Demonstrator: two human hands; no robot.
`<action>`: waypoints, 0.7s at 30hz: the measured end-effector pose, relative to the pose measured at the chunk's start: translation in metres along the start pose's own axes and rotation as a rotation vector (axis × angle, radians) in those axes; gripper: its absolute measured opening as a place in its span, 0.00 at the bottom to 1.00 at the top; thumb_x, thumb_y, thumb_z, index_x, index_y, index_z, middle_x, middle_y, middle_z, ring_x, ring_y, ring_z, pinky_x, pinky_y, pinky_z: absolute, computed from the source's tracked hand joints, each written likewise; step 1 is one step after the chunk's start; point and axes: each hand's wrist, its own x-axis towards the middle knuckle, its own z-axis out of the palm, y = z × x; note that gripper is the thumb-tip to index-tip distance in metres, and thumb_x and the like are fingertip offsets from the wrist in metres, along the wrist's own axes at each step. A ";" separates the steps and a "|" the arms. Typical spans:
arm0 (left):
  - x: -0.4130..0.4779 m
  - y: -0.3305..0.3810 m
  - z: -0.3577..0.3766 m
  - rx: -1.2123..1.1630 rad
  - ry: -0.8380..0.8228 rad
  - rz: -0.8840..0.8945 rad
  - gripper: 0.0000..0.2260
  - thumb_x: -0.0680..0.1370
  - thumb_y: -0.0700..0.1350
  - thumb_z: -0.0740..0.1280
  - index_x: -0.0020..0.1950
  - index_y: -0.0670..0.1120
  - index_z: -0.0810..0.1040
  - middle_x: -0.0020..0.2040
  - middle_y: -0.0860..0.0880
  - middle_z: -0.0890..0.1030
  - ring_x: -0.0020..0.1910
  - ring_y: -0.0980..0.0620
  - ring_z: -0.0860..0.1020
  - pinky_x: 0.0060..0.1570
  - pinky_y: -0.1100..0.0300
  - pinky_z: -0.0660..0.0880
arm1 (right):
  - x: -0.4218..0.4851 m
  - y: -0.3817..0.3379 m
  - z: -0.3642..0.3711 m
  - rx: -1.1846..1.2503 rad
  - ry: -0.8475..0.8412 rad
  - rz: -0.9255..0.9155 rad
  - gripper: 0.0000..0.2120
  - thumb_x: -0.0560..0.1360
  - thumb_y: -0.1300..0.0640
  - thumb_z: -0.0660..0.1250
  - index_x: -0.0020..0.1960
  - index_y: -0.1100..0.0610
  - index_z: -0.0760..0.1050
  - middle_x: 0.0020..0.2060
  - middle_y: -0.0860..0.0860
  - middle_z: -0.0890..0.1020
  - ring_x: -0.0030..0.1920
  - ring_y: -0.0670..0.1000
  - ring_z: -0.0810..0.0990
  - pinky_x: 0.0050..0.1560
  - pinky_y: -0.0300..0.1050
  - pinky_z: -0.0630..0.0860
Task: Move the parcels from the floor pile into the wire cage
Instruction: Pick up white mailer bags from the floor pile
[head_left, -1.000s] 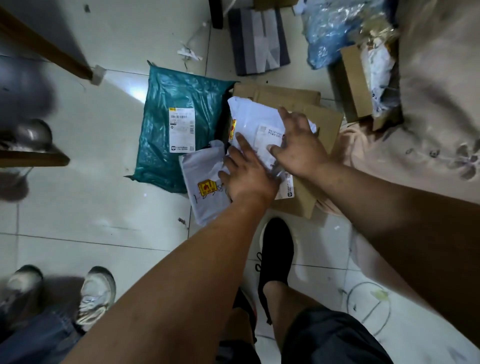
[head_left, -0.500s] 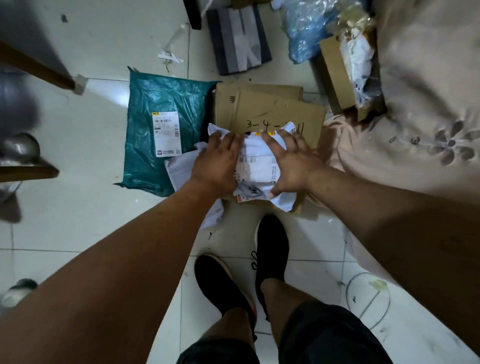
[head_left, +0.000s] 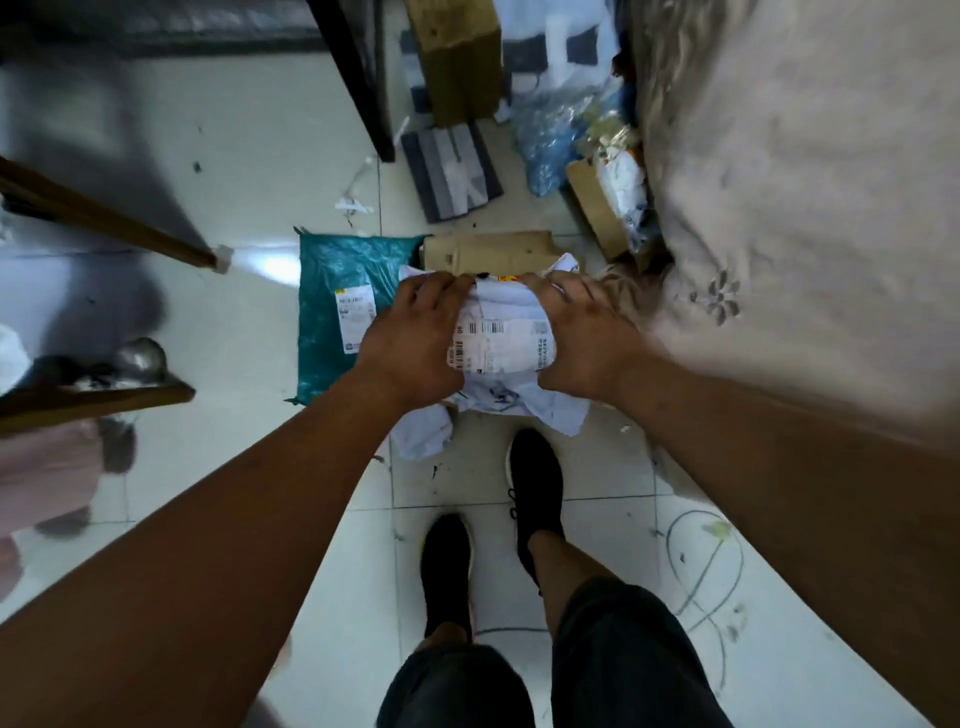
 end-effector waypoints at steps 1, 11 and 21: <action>-0.012 0.006 -0.020 0.004 0.010 0.005 0.49 0.68 0.52 0.77 0.83 0.46 0.56 0.78 0.44 0.62 0.77 0.41 0.59 0.63 0.43 0.74 | -0.014 -0.008 -0.017 -0.007 0.008 0.006 0.53 0.63 0.49 0.76 0.82 0.47 0.51 0.78 0.53 0.59 0.78 0.59 0.56 0.73 0.59 0.66; -0.141 0.093 -0.173 0.121 -0.022 0.199 0.49 0.68 0.58 0.75 0.84 0.48 0.54 0.79 0.44 0.63 0.76 0.39 0.62 0.68 0.41 0.70 | -0.212 -0.083 -0.144 0.089 0.098 0.167 0.53 0.65 0.51 0.77 0.82 0.47 0.51 0.78 0.53 0.58 0.79 0.57 0.54 0.74 0.53 0.65; -0.248 0.207 -0.254 0.490 -0.087 0.579 0.51 0.69 0.63 0.72 0.84 0.50 0.50 0.79 0.45 0.63 0.74 0.40 0.65 0.67 0.45 0.69 | -0.412 -0.121 -0.160 0.156 0.224 0.421 0.55 0.64 0.44 0.78 0.82 0.44 0.48 0.78 0.50 0.61 0.78 0.55 0.58 0.71 0.53 0.68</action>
